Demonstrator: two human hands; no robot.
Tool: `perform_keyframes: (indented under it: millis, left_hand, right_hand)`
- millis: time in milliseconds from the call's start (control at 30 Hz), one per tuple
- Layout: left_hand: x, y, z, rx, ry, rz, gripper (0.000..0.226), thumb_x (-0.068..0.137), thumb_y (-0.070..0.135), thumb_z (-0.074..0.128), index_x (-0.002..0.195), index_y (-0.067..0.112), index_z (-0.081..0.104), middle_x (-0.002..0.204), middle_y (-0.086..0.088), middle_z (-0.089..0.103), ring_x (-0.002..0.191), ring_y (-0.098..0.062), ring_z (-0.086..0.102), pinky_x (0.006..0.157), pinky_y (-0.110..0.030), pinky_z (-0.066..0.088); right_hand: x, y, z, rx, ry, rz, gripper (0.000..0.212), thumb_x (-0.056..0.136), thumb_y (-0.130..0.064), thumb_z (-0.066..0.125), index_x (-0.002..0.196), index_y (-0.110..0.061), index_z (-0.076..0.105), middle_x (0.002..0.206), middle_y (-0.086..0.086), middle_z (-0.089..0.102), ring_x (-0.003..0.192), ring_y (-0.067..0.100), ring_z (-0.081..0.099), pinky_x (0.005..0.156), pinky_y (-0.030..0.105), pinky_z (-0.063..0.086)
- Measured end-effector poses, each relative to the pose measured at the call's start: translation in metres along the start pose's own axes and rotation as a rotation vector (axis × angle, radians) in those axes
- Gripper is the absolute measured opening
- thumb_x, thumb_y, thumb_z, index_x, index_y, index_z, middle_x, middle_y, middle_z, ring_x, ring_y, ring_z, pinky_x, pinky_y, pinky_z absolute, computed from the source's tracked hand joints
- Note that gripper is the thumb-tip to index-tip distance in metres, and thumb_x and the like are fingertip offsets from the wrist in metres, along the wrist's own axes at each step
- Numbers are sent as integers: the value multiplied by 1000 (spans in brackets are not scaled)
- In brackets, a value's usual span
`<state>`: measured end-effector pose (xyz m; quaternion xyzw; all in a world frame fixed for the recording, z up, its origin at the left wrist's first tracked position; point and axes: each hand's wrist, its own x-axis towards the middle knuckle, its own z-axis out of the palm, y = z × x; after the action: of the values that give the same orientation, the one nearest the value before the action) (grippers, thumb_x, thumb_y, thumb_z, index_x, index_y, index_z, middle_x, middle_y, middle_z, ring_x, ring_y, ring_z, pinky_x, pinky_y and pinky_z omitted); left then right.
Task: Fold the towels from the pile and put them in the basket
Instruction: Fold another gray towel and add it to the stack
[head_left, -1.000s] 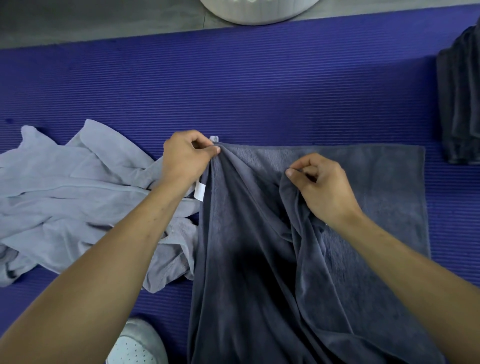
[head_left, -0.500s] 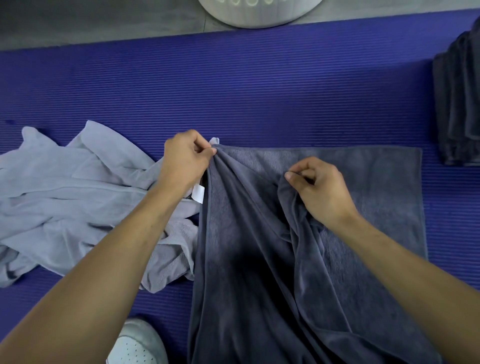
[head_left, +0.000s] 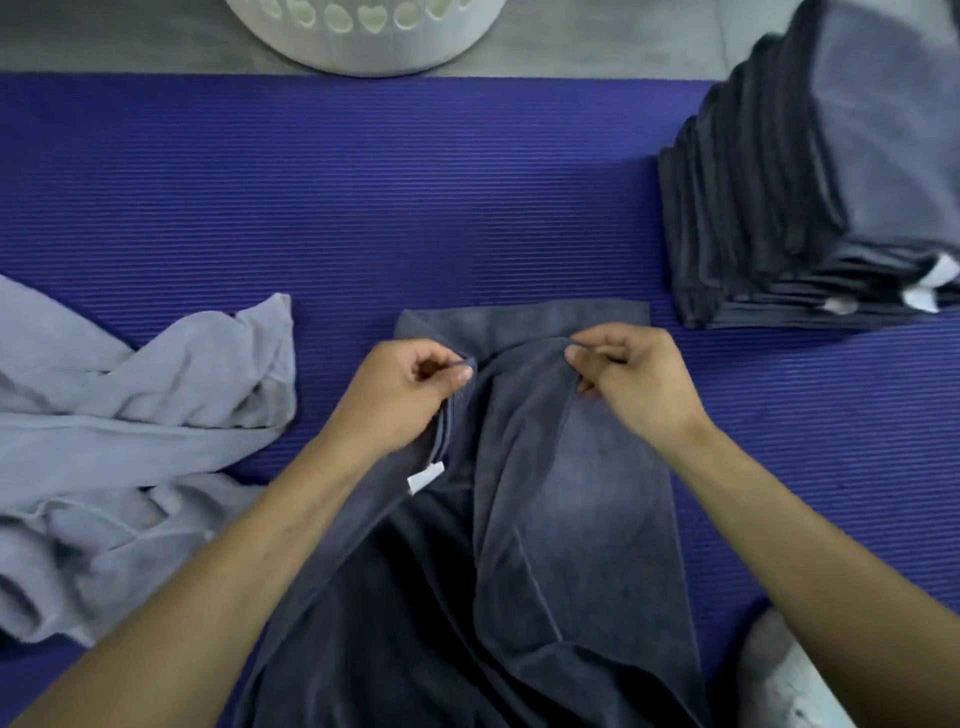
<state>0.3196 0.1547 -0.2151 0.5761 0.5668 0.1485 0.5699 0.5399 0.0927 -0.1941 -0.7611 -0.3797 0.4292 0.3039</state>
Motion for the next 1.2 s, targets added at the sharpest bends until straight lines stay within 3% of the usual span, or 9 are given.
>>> perform_keyframes:
  millis: [67,233,433,633,767,900,1000,1067,1200]
  left_hand:
    - [-1,7,15,-38,-51,-7,13,90,17,70,80,24,69,79,0,70,74,-12,60,81,-45,55]
    - [0,23,31,-148,-44,15,5,91,17,68,91,14,73,86,-1,73,78,-10,67,75,-27,57]
    - [4,13,48,-197,19,-49,5,92,15,67,91,14,72,87,-2,73,81,-14,69,70,-21,57]
    - [6,4,52,-183,36,-33,5,92,17,68,89,19,71,85,-1,73,85,-19,71,85,-42,59]
    - [6,-2,54,-155,46,0,7,92,19,68,87,24,69,82,4,73,83,-16,70,87,-44,58]
    - [4,-5,60,-88,90,71,14,93,19,67,83,30,65,79,8,71,78,-9,68,80,-29,56]
    - [-2,-5,66,20,146,175,18,93,18,66,82,32,61,79,13,67,74,2,63,70,-10,45]
    - [-7,-7,70,115,201,271,14,93,17,65,84,27,60,81,17,63,78,-1,61,71,-8,43]
    - [-8,-15,78,237,289,376,2,93,13,66,92,12,64,85,11,62,75,-5,53,71,-8,40]
  right_hand:
    - [8,13,-19,-28,110,36,12,91,-18,70,80,-23,72,67,-7,72,62,3,65,71,25,56]
    - [29,27,-37,-145,274,-12,7,91,-21,70,84,-20,71,74,-10,69,67,1,61,63,12,48]
    - [49,35,-26,-214,353,-12,10,92,-22,67,84,-18,70,75,-10,67,75,10,65,76,33,57]
    - [53,43,-18,-290,383,-2,14,95,-19,60,84,-12,67,76,-1,68,72,16,65,71,38,58]
    - [54,42,-19,-329,379,-2,13,95,-20,59,86,-13,66,81,1,67,73,15,64,71,36,57]
    - [57,38,-18,-312,380,45,10,94,-22,63,94,-12,63,91,4,66,81,18,64,76,39,57]
    - [55,32,-17,-355,349,77,27,96,-24,61,114,-5,56,117,12,58,102,28,59,91,43,51]
    - [54,29,-14,-415,322,112,34,98,-25,57,122,-1,51,129,16,49,110,33,54,95,44,48]
    - [51,27,-9,-461,315,128,30,101,-25,51,117,-1,50,132,16,43,103,36,56,85,43,47]
